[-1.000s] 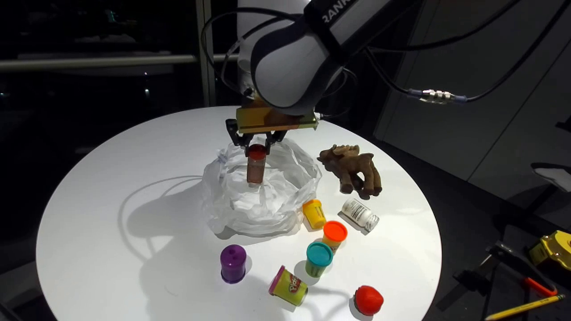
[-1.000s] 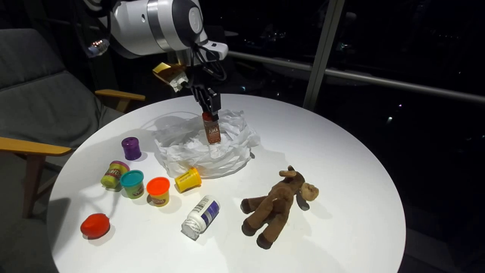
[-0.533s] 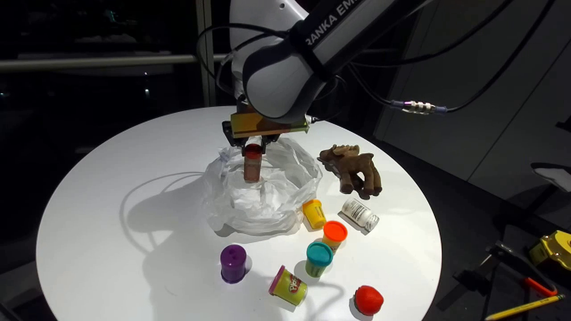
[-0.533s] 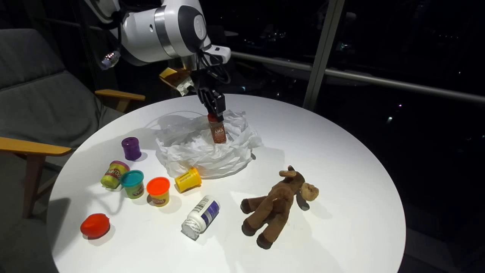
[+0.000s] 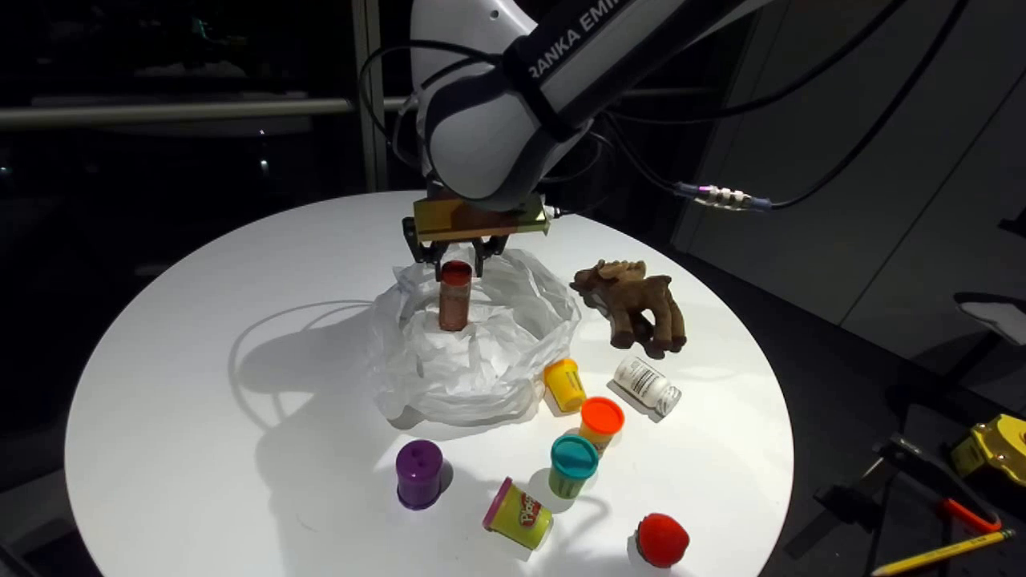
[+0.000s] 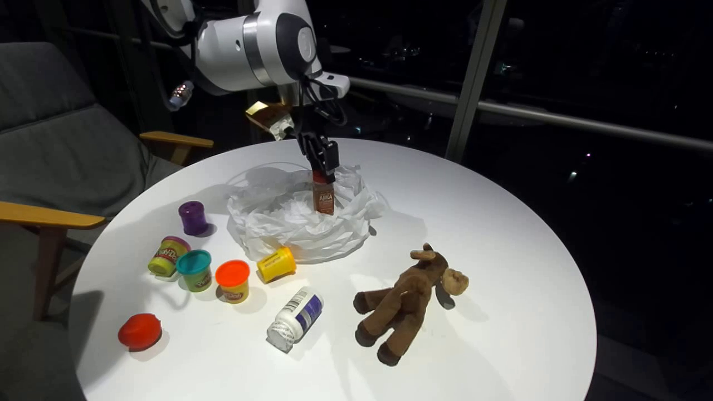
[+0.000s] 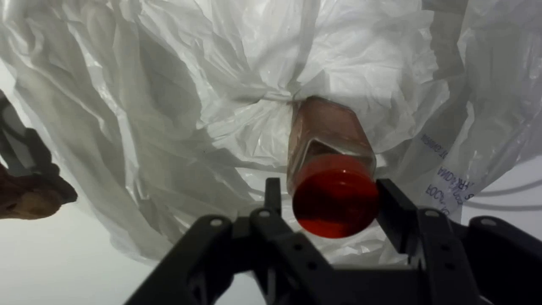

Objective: Put the objects on the table into the plastic bag.

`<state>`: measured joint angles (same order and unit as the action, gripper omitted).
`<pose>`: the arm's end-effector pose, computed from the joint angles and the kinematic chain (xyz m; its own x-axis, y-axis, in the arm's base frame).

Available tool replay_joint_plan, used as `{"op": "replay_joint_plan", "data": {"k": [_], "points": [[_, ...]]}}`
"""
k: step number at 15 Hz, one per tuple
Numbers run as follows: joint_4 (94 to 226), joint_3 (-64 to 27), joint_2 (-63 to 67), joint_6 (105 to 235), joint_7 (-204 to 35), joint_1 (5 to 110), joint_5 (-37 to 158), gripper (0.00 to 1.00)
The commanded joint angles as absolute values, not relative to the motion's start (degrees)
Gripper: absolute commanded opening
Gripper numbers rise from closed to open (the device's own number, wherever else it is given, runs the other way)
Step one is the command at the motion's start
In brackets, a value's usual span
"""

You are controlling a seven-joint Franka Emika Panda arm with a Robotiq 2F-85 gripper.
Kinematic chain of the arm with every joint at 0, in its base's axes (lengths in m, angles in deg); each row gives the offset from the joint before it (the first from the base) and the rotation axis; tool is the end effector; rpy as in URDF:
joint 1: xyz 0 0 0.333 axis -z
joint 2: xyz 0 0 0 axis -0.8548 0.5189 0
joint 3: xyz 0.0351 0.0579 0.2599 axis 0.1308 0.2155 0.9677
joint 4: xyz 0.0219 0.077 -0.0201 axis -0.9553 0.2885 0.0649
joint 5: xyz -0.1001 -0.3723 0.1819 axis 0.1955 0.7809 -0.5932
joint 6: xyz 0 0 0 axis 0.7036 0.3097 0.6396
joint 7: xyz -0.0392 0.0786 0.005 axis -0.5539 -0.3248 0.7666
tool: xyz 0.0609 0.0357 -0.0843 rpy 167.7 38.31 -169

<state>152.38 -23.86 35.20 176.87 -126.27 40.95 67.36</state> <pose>0.7063 0.1238 0.1165 0.8741 -0.4186 0.2466 -0.4511 -0.8877 0.0924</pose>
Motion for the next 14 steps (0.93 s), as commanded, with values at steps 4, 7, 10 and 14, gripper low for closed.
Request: {"op": "replay_joint_plan", "data": {"k": [4, 7, 10, 14], "points": [[150.5, -22.17, 31.28, 173.76, -124.63, 42.35, 65.04, 1.0], [155.39, -18.06, 25.61, 171.19, -120.4, 43.09, 62.31, 1.0], [161.81, -12.31, 20.2, 169.3, -114.93, 43.62, 57.1, 0.99], [170.32, -9.1, 17.2, 170.38, -116.92, 40.31, 54.08, 1.0]]}}
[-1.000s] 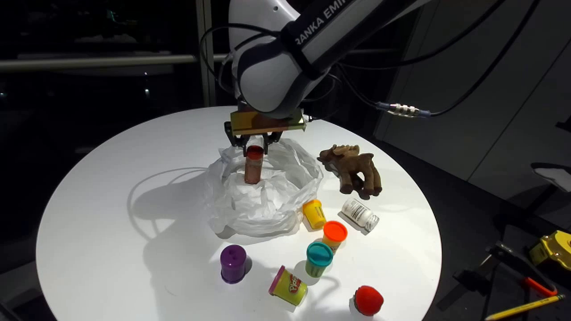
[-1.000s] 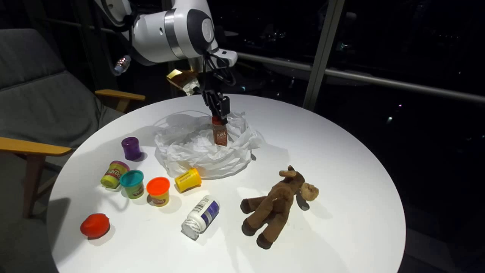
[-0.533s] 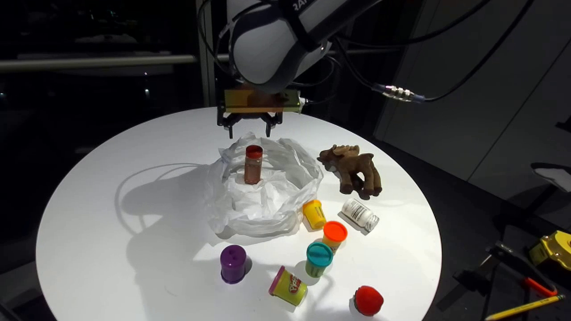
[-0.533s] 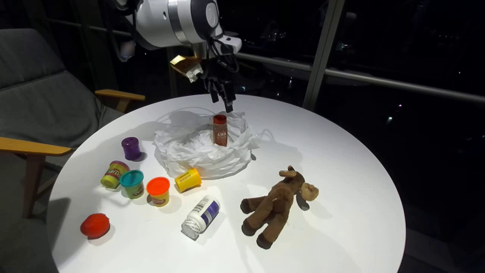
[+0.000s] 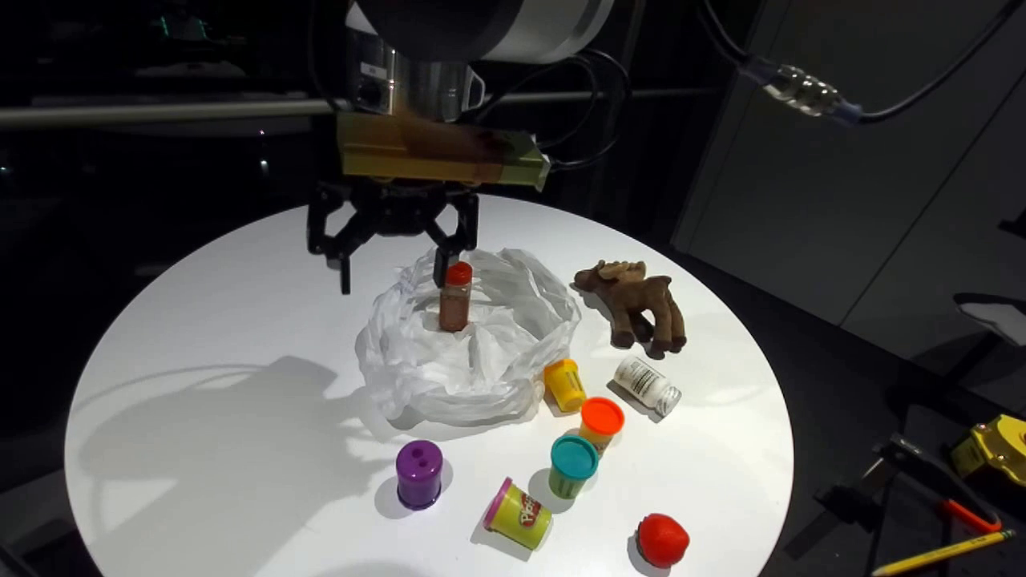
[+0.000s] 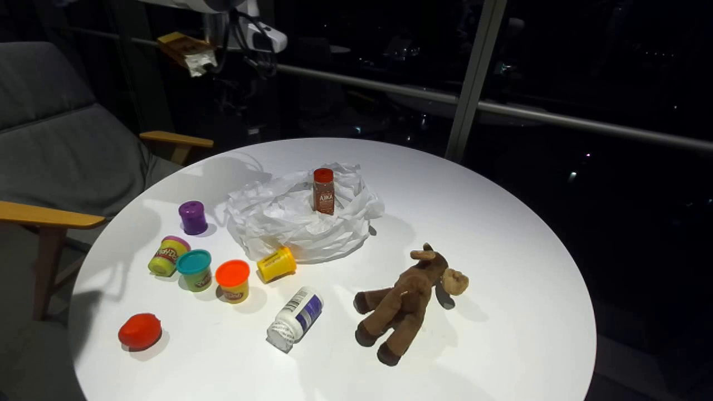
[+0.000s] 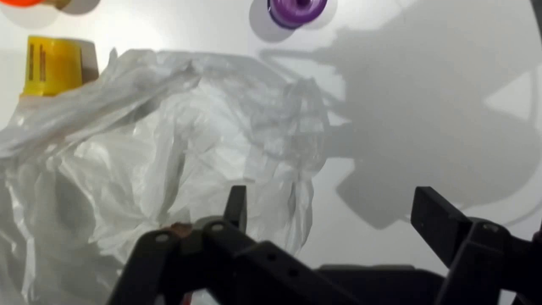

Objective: Put the objects on the table into the plastic bag.

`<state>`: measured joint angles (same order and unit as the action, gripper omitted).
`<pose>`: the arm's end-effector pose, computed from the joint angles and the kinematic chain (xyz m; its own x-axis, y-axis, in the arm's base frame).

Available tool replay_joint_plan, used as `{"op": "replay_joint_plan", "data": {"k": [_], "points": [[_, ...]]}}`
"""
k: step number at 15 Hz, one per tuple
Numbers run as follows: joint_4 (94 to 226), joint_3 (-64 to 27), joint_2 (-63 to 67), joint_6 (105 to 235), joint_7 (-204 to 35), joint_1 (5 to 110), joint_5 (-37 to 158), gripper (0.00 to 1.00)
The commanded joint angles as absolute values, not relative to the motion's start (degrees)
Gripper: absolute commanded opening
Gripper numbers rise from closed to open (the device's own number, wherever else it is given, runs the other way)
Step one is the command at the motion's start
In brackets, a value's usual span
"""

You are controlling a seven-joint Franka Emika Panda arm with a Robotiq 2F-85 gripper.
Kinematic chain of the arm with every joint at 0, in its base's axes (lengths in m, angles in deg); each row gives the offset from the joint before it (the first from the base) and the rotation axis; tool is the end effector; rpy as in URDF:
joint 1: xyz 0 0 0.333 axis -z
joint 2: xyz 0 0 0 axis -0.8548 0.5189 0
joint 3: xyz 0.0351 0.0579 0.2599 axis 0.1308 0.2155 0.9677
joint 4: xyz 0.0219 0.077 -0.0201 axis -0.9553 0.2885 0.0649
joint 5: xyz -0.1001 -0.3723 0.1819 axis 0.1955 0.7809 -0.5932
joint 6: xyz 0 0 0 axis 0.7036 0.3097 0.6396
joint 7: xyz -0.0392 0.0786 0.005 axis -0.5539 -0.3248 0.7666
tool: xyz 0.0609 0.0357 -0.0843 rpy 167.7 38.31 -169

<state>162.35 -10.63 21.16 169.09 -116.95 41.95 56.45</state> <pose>0.6452 0.2453 0.1906 0.9545 -0.2977 0.0155 -0.2956 -0.9520 -0.0793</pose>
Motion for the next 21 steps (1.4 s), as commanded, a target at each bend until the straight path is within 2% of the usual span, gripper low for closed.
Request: {"op": "replay_joint_plan", "data": {"k": [1, 5, 11, 19, 20, 21], "points": [[172.4, -8.24, 16.62, 170.75, -117.22, 39.75, 53.19, 1.0], [176.91, -6.41, 18.8, 172.64, -118.18, 37.91, 49.4, 1.0], [180.62, -8.54, 21.07, 182.08, -122.07, 35.79, 50.58, 1.0], [179.26, -12.2, 25.22, 187.68, -123.52, 34.01, 51.58, 1.0], [178.96, -12.53, 25.51, 188.3, -123.59, 33.72, 51.72, 0.86], [178.71, -12.59, 25.67, 188.62, -123.49, 33.67, 51.61, 0.78]]}}
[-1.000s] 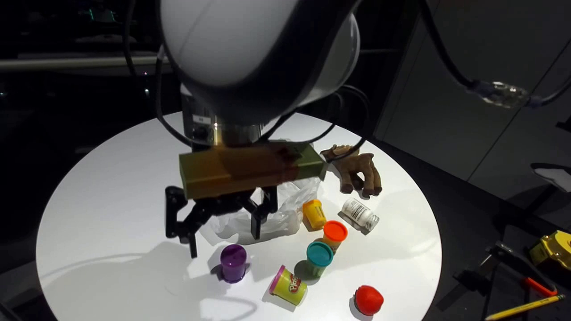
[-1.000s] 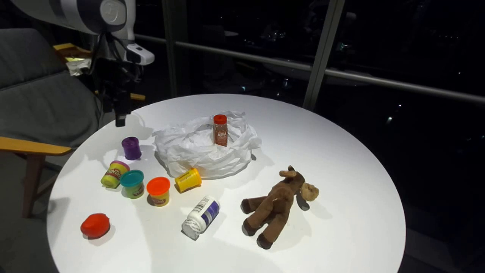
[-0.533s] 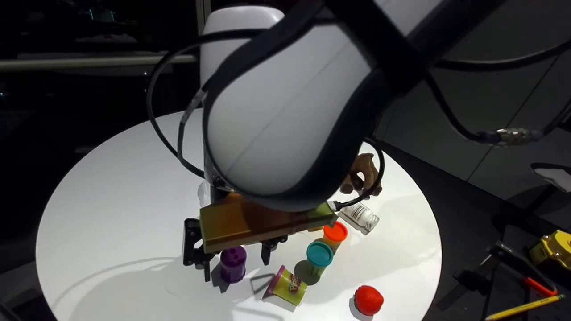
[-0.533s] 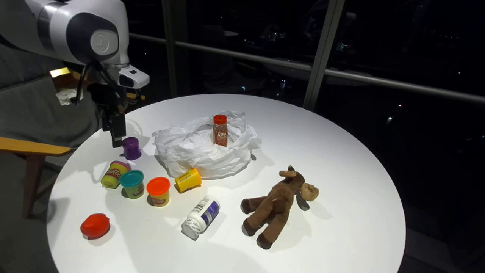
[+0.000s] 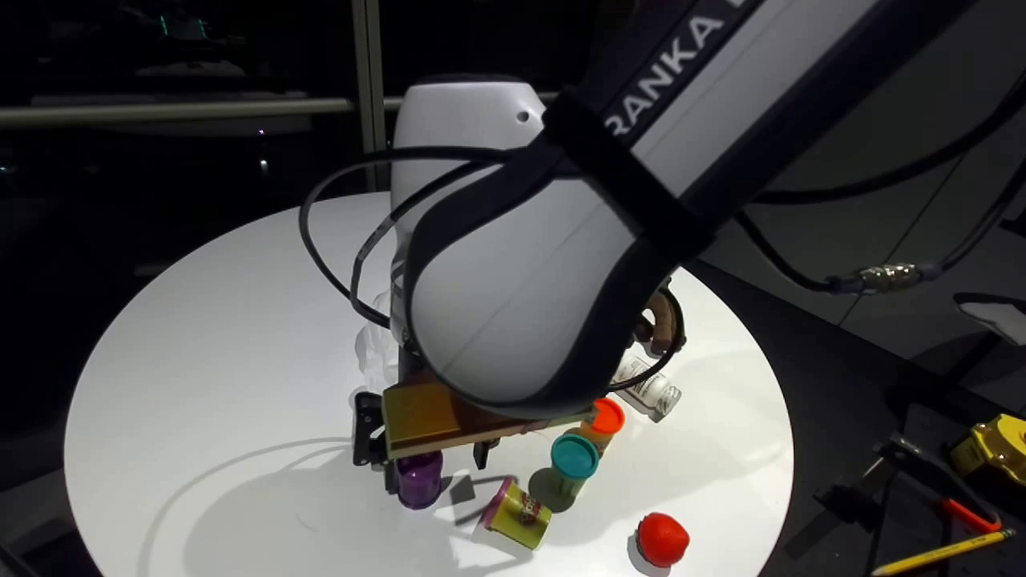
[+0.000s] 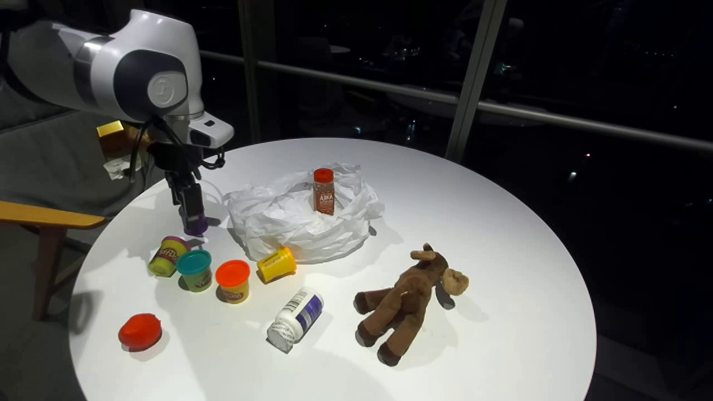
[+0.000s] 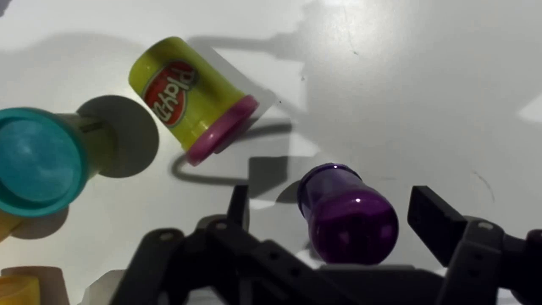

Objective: Put the objects on the table into the plastic bag.

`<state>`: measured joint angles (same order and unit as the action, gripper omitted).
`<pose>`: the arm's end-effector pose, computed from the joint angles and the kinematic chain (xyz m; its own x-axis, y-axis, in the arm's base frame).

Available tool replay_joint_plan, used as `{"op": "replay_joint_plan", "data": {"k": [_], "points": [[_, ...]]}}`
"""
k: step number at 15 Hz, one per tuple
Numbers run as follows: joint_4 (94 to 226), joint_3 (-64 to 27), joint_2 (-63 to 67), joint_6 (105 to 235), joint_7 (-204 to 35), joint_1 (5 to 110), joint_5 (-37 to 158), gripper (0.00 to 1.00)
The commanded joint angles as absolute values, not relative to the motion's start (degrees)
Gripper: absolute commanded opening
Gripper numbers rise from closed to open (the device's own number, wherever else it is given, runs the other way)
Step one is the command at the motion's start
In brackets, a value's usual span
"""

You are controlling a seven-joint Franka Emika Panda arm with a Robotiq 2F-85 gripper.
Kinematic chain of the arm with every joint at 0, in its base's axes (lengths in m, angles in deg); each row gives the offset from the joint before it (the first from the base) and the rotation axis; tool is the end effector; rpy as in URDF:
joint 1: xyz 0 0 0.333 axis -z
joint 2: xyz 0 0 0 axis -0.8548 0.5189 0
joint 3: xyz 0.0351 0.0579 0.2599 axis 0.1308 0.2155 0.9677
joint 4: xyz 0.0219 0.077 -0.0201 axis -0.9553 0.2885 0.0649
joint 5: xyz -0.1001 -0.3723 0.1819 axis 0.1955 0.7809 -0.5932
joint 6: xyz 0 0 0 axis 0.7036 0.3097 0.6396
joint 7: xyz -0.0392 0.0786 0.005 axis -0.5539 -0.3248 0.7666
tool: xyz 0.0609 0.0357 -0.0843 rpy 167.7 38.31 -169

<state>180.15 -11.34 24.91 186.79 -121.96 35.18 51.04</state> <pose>0.5258 0.2699 0.0471 0.9314 -0.3571 -0.0701 -0.3612 -0.9307 -0.0583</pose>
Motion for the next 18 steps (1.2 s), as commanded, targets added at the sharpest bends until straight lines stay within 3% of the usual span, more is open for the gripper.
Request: {"op": "replay_joint_plan", "data": {"k": [1, 6, 18], "points": [[178.58, -12.93, 25.76, 189.39, -123.5, 33.3, 51.85, 0.66], [178.02, -14.85, 25.93, 191.29, -123.5, 31.23, 53.37, 0.27], [178.98, -18.74, 11.7, 186.88, -124.06, 32.93, 60.2, 0.26]]}}
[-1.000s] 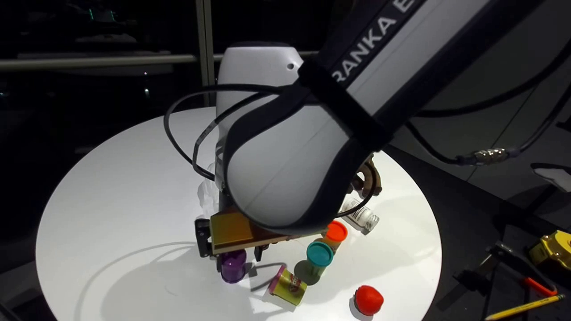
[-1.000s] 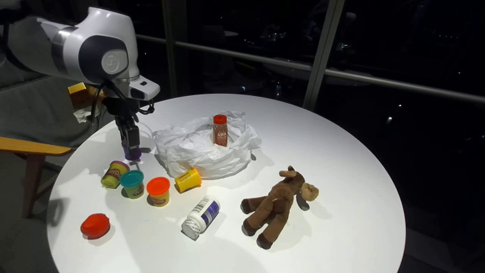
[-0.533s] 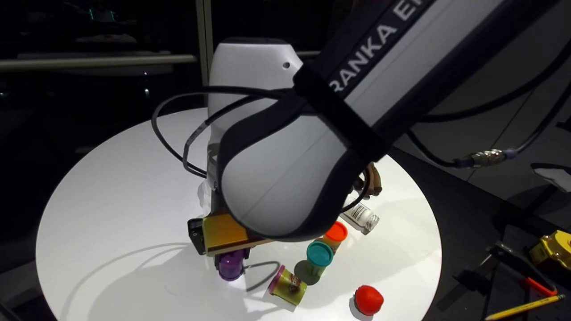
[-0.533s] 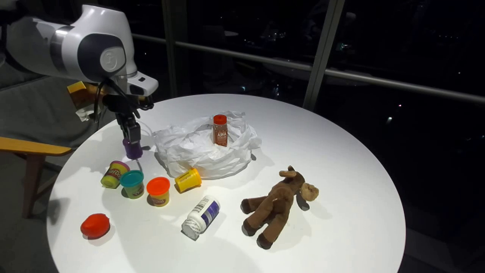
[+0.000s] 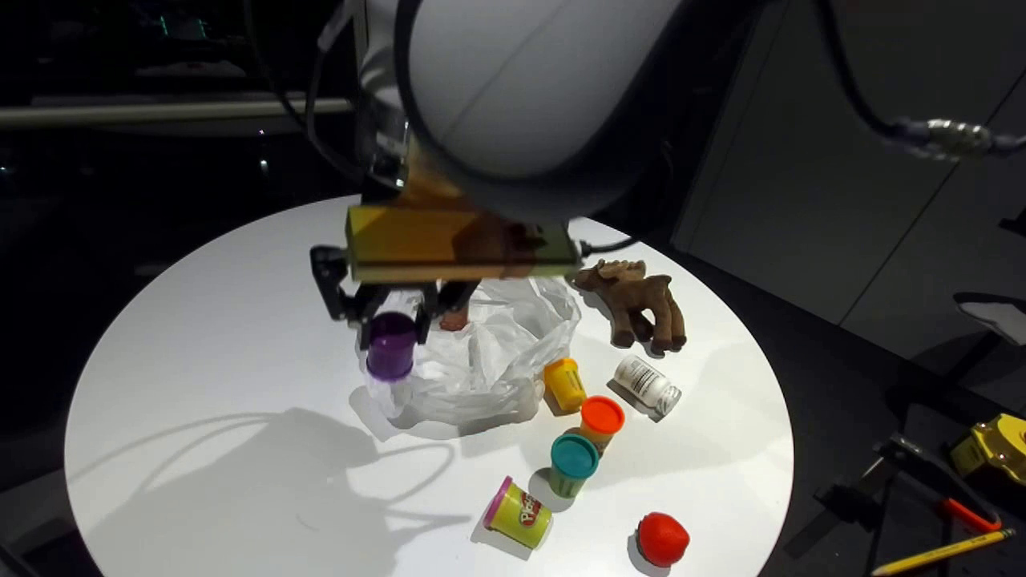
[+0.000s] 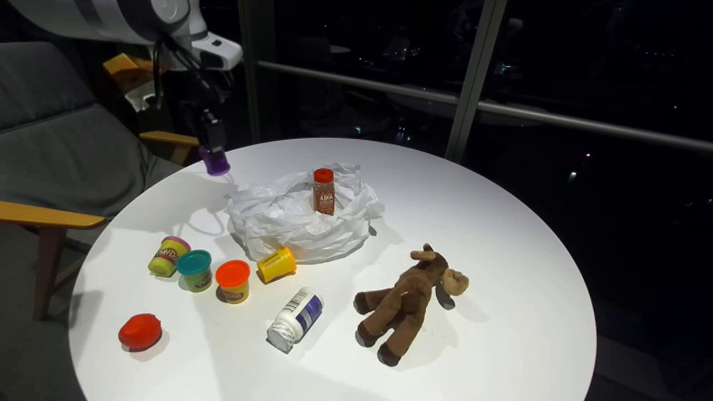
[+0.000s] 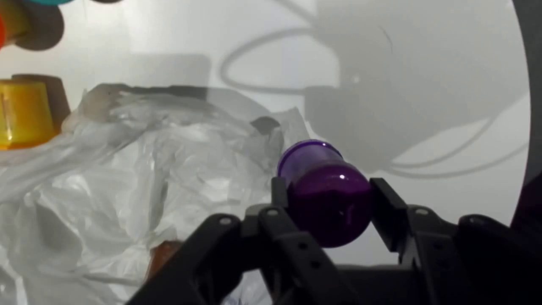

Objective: Put the objects on the table into the plastic bag.

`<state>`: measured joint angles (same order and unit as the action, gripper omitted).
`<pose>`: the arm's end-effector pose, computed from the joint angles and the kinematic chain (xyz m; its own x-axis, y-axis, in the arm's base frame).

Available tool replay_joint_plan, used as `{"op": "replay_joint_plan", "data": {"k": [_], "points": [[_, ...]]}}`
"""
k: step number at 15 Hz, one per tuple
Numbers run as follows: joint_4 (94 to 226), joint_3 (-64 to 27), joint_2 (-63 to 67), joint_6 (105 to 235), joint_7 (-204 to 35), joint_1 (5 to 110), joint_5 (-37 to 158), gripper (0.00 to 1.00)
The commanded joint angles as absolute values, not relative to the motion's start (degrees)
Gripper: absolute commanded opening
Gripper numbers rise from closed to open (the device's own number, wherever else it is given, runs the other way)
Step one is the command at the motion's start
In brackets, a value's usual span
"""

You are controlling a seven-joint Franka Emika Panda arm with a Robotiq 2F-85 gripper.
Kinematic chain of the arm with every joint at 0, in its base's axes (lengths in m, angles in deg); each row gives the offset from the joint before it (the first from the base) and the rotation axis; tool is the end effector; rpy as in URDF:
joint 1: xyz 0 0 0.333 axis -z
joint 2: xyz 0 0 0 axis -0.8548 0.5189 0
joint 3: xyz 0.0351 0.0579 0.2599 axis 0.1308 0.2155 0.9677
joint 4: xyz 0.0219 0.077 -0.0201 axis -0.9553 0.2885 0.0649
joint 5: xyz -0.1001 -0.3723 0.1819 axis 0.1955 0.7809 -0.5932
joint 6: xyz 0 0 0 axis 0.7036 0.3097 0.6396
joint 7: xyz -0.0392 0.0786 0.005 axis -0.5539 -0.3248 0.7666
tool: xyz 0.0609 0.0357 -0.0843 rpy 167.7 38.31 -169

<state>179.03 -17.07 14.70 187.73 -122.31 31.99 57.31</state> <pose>0.5827 0.2669 0.1662 0.9388 -0.3026 0.1645 -0.2847 -0.9506 -0.1238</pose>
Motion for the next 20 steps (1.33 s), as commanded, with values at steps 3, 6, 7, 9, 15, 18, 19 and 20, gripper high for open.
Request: {"op": "replay_joint_plan", "data": {"k": [3, 6, 7, 9, 15, 18, 19, 20], "points": [[176.26, -18.32, 14.37, 186.51, -123.06, 35.49, 60.34, 0.26], [173.62, -17.93, 18.82, 185.98, -122.51, 36.98, 59.76, 0.26], [172.36, -18.26, 20.56, 185.87, -122.57, 37.15, 59.83, 0.26], [169.71, -19.46, 24.1, 186.65, -123.41, 36.9, 60.21, 0.26], [160.52, -22.41, 33.25, 186.53, -123.71, 36.74, 60.06, 0.26], [156.39, -23.04, 36.84, 185.15, -123.61, 37.27, 59.33, 0.26], [155.17, -23.39, 37.96, 184.87, -123.87, 37.33, 59.23, 0.26], [154.23, -23.63, 38.77, 184.66, -124.1, 37.37, 59.18, 0.26]]}}
